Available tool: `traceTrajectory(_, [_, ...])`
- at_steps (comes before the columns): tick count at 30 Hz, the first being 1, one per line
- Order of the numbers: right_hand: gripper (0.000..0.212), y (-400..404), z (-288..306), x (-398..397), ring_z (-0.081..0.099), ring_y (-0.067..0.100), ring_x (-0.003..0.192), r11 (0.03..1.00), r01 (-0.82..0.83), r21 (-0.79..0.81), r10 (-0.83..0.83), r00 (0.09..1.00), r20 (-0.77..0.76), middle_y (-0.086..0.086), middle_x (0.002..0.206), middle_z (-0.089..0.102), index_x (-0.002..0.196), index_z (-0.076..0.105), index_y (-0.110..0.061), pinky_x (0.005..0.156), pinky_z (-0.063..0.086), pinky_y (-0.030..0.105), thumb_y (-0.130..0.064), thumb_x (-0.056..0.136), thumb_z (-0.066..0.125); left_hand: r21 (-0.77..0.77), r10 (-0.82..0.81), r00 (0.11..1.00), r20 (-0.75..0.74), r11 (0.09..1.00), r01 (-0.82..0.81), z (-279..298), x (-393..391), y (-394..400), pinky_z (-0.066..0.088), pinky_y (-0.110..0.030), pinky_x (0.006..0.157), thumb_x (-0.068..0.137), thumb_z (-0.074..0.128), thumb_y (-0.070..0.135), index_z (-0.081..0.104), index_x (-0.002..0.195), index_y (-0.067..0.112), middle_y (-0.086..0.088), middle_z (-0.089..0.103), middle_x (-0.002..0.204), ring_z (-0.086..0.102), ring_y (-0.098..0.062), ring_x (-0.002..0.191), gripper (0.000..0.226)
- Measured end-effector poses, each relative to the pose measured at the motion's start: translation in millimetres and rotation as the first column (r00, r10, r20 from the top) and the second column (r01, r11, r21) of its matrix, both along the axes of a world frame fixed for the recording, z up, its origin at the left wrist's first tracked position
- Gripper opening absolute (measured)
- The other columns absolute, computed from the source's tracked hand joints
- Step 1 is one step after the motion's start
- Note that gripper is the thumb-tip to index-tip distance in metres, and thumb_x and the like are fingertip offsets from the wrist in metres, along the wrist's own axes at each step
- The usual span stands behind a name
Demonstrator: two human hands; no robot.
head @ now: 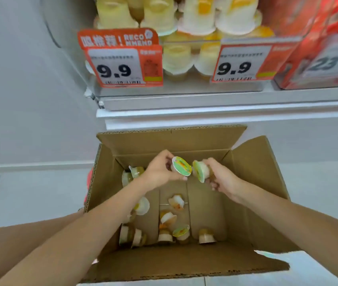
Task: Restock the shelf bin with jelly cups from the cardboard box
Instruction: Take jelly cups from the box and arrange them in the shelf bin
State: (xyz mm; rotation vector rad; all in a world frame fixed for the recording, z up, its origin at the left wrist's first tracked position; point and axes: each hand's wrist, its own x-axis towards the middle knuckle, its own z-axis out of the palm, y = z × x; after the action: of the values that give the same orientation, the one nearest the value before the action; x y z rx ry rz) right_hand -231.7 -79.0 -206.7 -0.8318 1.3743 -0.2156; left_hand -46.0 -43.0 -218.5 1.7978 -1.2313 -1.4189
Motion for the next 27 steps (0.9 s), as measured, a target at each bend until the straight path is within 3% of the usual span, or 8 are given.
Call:
traceTrajectory(3, [0.025, -6, 69, 19, 0.036, 0.012, 0.051, 0.956, -0.069, -0.284, 0.082, 0.996, 0.035, 0.003, 0.067, 0.048, 0.105, 0.053, -0.017, 0.05, 0.036, 0.025, -0.038, 0.096, 0.044, -0.108, -0.013, 1.0, -0.023, 0.994, 0.01, 70, 3, 4, 0.051, -0.028, 0.084, 0.063, 0.086, 0.009, 0.052, 0.101, 0.011, -0.013, 0.068, 0.102, 0.06, -0.016, 0.084, 0.051])
traceTrajectory(6, [0.025, -2, 136, 31, 0.044, 0.013, 0.054, 0.892, -0.066, -0.447, 0.141, 0.981, 0.137, 0.005, 0.071, 0.053, 0.1, 0.054, -0.017, 0.054, 0.047, 0.028, -0.041, 0.093, 0.053, -0.223, 0.101, 0.984, -0.145, 0.966, -0.132, 138, 5, 13, 0.05, -0.017, 0.075, 0.072, 0.081, 0.012, 0.06, 0.102, 0.017, -0.001, 0.07, 0.093, 0.063, -0.008, 0.079, 0.037])
traceTrajectory(10, [0.035, 2, 195, 35, 0.059, 0.013, 0.068, 0.824, -0.011, -0.567, 0.195, 0.944, 0.265, 0.005, 0.081, 0.062, 0.108, 0.061, -0.015, 0.068, 0.057, 0.029, -0.044, 0.089, 0.057, -0.294, 0.196, 0.894, -0.403, 0.897, -0.329, 199, 3, 24, 0.052, -0.024, 0.07, 0.08, 0.072, 0.014, 0.064, 0.106, 0.015, 0.004, 0.071, 0.087, 0.062, -0.011, 0.08, 0.027])
traceTrajectory(14, [0.035, -1, 222, 34, 0.067, 0.017, 0.103, 0.815, -0.013, -0.58, 0.276, 0.888, 0.367, 0.003, 0.111, 0.07, 0.115, 0.065, -0.014, 0.082, 0.058, 0.035, -0.037, 0.089, 0.06, -0.268, 0.173, 0.826, -0.536, 0.894, -0.36, 224, -4, 31, 0.058, -0.041, 0.082, 0.083, 0.067, 0.013, 0.064, 0.112, 0.016, 0.001, 0.071, 0.103, 0.068, -0.016, 0.099, 0.03])
traceTrajectory(18, [0.042, -10, 229, 33, 0.065, 0.017, 0.106, 0.75, -0.069, -0.658, 0.313, 0.914, 0.26, 0.002, 0.112, 0.069, 0.116, 0.066, -0.02, 0.089, 0.054, 0.033, -0.046, 0.084, 0.059, -0.121, 0.182, 0.634, -0.751, 0.907, -0.404, 236, -10, 23, 0.058, -0.036, 0.081, 0.072, 0.068, 0.014, 0.065, 0.11, 0.003, -0.013, 0.071, 0.107, 0.067, -0.024, 0.101, 0.039])
traceTrajectory(20, [0.042, -13, 229, 33, 0.064, 0.009, 0.101, 0.681, -0.111, -0.723, 0.329, 0.929, 0.168, -0.005, 0.105, 0.07, 0.115, 0.066, -0.022, 0.084, 0.051, 0.023, -0.048, 0.083, 0.06, -0.06, 0.222, 0.598, -0.77, 0.908, -0.414, 239, -11, 18, 0.06, -0.036, 0.076, 0.07, 0.068, 0.016, 0.065, 0.109, 0.001, -0.016, 0.07, 0.106, 0.069, -0.024, 0.096, 0.042])
traceTrajectory(23, [0.024, -18, 233, 31, 0.061, -0.011, 0.089, 0.56, -0.174, -0.81, 0.402, 0.912, 0.082, -0.014, 0.1, 0.068, 0.112, 0.063, -0.02, 0.074, 0.045, 0.006, -0.028, 0.09, 0.06, 0.035, 0.286, 0.548, -0.786, 0.905, -0.423, 241, -9, 10, 0.059, -0.042, 0.074, 0.075, 0.067, 0.014, 0.067, 0.096, 0.004, -0.016, 0.072, 0.097, 0.071, -0.026, 0.086, 0.023])
traceTrajectory(27, [0.049, -26, 240, 28, 0.06, -0.003, 0.102, 0.508, -0.217, -0.833, 0.503, 0.861, 0.082, -0.008, 0.112, 0.065, 0.119, 0.058, -0.028, 0.083, 0.049, 0.014, -0.016, 0.075, 0.076, 0.101, 0.27, 0.473, -0.839, 0.931, -0.352, 252, -2, 5, 0.055, -0.05, 0.08, 0.071, 0.069, 0.02, 0.064, 0.103, 0.005, -0.02, 0.07, 0.104, 0.07, -0.033, 0.093, 0.036])
